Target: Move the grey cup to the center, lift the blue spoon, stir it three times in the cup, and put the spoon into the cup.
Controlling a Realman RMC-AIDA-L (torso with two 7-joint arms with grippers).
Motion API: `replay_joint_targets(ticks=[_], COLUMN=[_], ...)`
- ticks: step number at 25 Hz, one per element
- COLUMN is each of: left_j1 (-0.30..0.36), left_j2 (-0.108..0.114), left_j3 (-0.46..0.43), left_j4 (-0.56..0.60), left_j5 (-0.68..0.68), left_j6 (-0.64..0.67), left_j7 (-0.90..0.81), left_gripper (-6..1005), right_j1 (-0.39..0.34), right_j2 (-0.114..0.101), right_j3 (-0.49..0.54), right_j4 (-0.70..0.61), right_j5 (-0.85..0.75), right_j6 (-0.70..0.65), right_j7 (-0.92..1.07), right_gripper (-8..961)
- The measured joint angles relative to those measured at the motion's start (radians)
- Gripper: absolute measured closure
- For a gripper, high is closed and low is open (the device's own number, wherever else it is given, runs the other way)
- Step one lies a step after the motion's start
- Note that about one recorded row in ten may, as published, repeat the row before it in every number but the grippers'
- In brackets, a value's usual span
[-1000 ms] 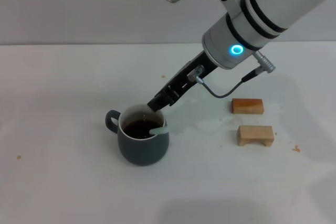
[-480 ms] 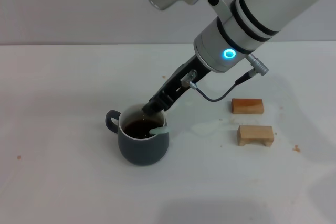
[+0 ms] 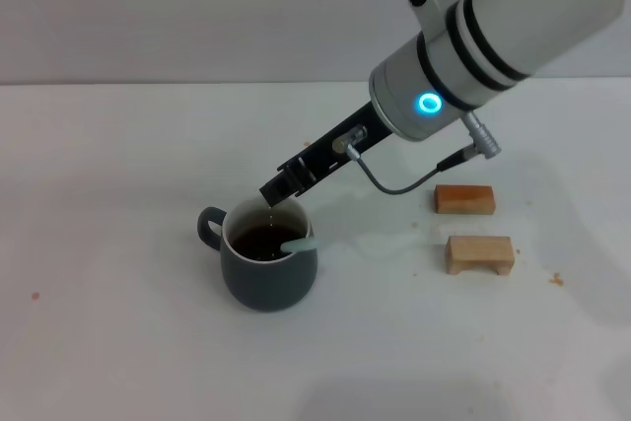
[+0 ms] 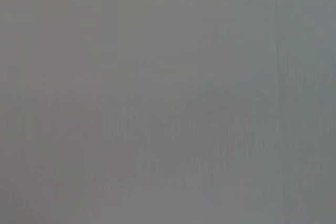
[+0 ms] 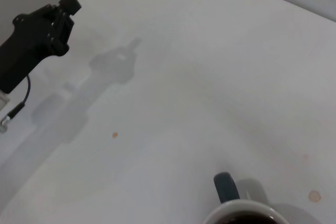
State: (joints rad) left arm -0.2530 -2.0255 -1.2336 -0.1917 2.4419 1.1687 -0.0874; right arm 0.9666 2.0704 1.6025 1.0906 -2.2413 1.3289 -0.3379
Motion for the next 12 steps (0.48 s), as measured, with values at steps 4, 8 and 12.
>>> replay_joint_targets(ticks=[4, 8, 12], left_j1=[-0.001, -0.007, -0.009], left_j2=[0.003, 0.006, 0.007], left_j3=[0.003, 0.007, 0.008], left_j4=[0.0, 0.0, 0.0], left_j5=[0.0, 0.0, 0.0], left_j6=[-0.001, -0.003, -0.003], left_j7=[0.0, 0.0, 0.0], left_gripper=[999, 999, 998], right_j1=[-0.074, -0.088, -0.091], right_j2=[0.002, 0.003, 0.004], right_j3=[-0.054, -0.111, -0.128], right_j4=[0.126, 0.147, 0.143], right_j5=[-0.002, -0.006, -0.007], right_j6=[-0.027, -0.029, -0.029], right_j7=[0.099, 0.145, 0.158], right_gripper=[726, 726, 726])
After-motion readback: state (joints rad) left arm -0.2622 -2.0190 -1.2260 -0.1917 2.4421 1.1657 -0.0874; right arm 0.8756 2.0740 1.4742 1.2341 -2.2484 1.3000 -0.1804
